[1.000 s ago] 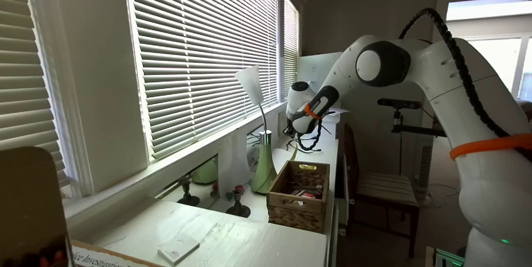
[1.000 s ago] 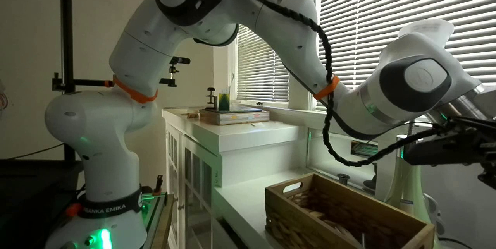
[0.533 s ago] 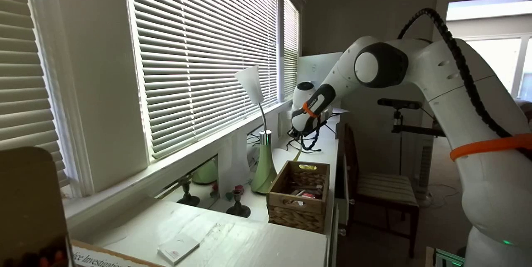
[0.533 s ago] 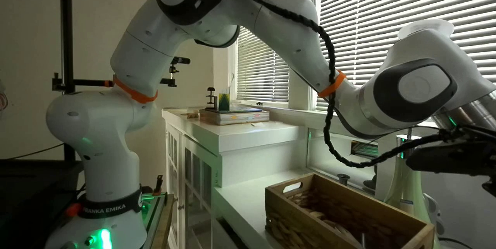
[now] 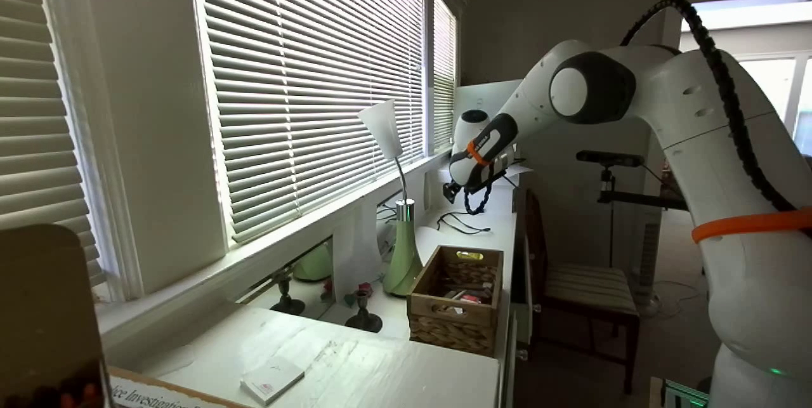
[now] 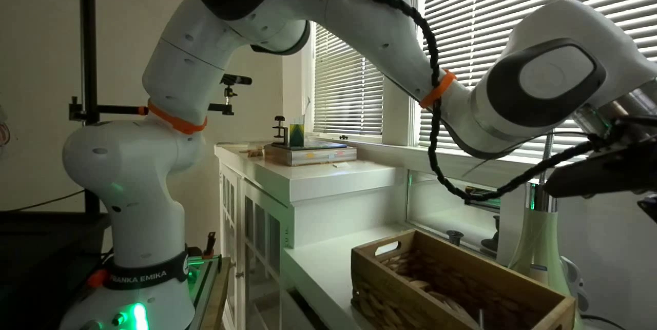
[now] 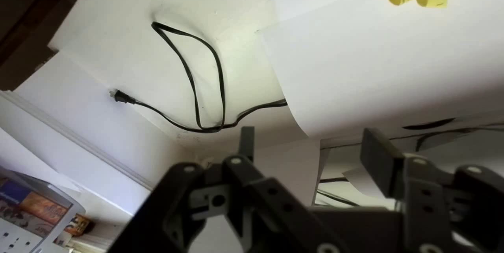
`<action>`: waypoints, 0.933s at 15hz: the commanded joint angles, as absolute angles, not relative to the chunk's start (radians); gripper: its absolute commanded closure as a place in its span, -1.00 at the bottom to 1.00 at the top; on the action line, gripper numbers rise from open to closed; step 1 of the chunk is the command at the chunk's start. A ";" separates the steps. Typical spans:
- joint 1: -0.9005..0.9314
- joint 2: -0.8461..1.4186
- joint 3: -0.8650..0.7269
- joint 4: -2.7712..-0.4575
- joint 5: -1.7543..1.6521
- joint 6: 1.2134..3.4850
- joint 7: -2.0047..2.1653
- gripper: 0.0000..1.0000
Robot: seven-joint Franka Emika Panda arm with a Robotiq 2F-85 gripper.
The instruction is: Take the yellow ribbon out of the basket.
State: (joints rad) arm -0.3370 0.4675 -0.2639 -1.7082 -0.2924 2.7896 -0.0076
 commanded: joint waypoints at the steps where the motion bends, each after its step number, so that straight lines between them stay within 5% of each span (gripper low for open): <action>1: -0.368 0.301 -0.193 -1.845 -0.167 2.723 -0.144 -0.98; 12: -0.336 0.058 -0.203 -1.860 0.134 2.069 -0.328 -1.00; 14: -0.325 0.077 -0.214 -1.845 0.087 2.132 -0.298 -1.00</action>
State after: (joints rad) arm -0.3471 0.0750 -0.1905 -1.8493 0.0839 2.1359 -0.2963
